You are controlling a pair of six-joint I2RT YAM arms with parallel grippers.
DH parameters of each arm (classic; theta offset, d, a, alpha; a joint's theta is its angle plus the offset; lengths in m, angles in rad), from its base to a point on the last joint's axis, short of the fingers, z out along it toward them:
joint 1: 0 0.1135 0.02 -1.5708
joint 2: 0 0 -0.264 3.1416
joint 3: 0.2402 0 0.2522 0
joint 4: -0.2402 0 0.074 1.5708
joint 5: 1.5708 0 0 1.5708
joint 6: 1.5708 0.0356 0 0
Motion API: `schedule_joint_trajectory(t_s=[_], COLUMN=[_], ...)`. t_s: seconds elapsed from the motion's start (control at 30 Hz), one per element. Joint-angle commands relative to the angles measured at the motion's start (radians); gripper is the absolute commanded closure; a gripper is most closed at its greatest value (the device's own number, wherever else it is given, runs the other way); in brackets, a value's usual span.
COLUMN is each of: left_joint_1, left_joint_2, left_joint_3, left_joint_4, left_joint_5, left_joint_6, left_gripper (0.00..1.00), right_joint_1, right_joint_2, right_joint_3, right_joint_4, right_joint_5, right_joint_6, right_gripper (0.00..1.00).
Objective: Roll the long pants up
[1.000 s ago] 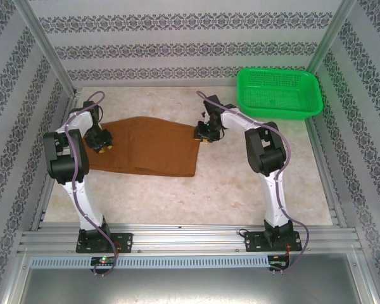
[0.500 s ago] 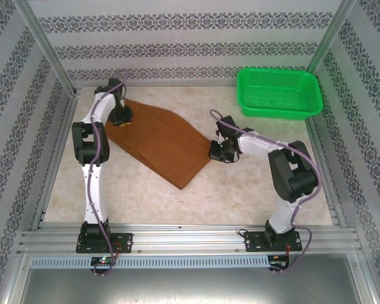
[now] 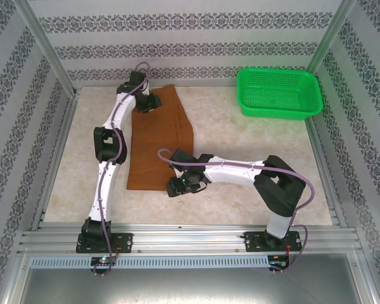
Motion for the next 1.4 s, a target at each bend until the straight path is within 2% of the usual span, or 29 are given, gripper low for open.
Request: schedule_joint_trajectory(t_s=[0.0,0.03,0.13,0.2,0.23,0.27,0.3,0.33,0.37,0.43,0.47,0.5,0.53,0.57,0.6,0.63,0.67,0.77,1.17,1.37], left_joint_1=[-0.087,-0.108,-0.155,-0.162,-0.161,-0.16,-0.158,-0.152,-0.141,-0.101,-0.086,-0.083,-0.087,-0.087,-0.086,-0.085,-0.085,-0.085,-0.09,-0.123], left_joint_2=[-0.08,-0.144,-0.345,-0.469,-0.533,-0.577,-0.623,-0.666,-0.699,-0.718,-0.718,-0.747,-0.786,-0.817,-0.845,-0.856,-0.854,-0.815,-0.639,-0.511], left_joint_3=[0.003,-0.021,-0.15,-0.26,-0.317,-0.369,-0.438,-0.518,-0.588,-0.623,-0.629,-0.703,-0.792,-0.857,-0.916,-0.945,-0.954,-0.957,-0.993,-0.94], left_joint_4=[0.022,0.013,0.029,0.068,0.09,0.106,0.141,0.191,0.228,0.156,0.113,0.142,0.184,0.219,0.243,0.239,0.223,0.175,0.258,0.24], left_joint_5=[-0.064,-0.134,-0.325,-0.326,-0.373,-0.414,-0.441,-0.414,-0.375,-0.308,-0.255,-0.223,-0.244,-0.276,-0.294,-0.336,-0.395,-0.427,-0.322,-0.273], left_joint_6=[0.09,0.133,0.206,0.242,0.229,0.213,0.208,0.219,0.209,0.142,0.147,0.183,0.203,0.205,0.215,0.218,0.208,0.239,0.212,0.216], left_gripper=[0.43,0.01,0.0,0.0,0.0,0.0,0.0,0.0,0.0,0.0,0.0,0.0,0.03,0.21,0.47,0.9,1.0,1.0,1.0,1.0], right_joint_1=[0.007,0.018,0.04,0.033,0.013,-0.029,-0.099,-0.164,-0.201,-0.195,-0.178,-0.162,-0.157,-0.159,-0.158,-0.154,-0.148,-0.134,-0.154,-0.166], right_joint_2=[-0.135,-0.169,-0.227,-0.259,-0.275,-0.286,-0.286,-0.27,-0.246,-0.197,-0.182,-0.162,-0.134,-0.107,-0.078,-0.056,-0.041,-0.014,0.274,0.34], right_joint_3=[0.063,0.092,0.177,0.16,0.117,0.073,0.018,-0.009,-0.009,0.039,0.057,0.077,0.099,0.119,0.152,0.175,0.185,0.19,0.407,0.449], right_joint_4=[-0.155,-0.193,-0.3,-0.298,-0.273,-0.235,-0.149,-0.079,-0.06,-0.081,-0.085,-0.096,-0.109,-0.123,-0.151,-0.177,-0.179,-0.13,-0.044,-0.092], right_joint_5=[0.277,0.356,0.582,0.712,0.745,0.691,0.529,0.397,0.335,0.364,0.407,0.452,0.462,0.453,0.462,0.469,0.47,0.43,0.258,0.278], right_joint_6=[-0.057,-0.077,-0.071,0.007,0.098,0.155,0.157,0.15,0.159,0.094,0.061,0.037,0.021,0.014,0.016,0.019,0.01,-0.024,-0.09,-0.077], right_gripper=[0.02,0.02,0.02,0.02,0.02,0.02,0.02,0.02,0.02,0.02,0.02,0.02,0.17,0.65,1.0,1.0,1.0,1.0,1.0,1.0])
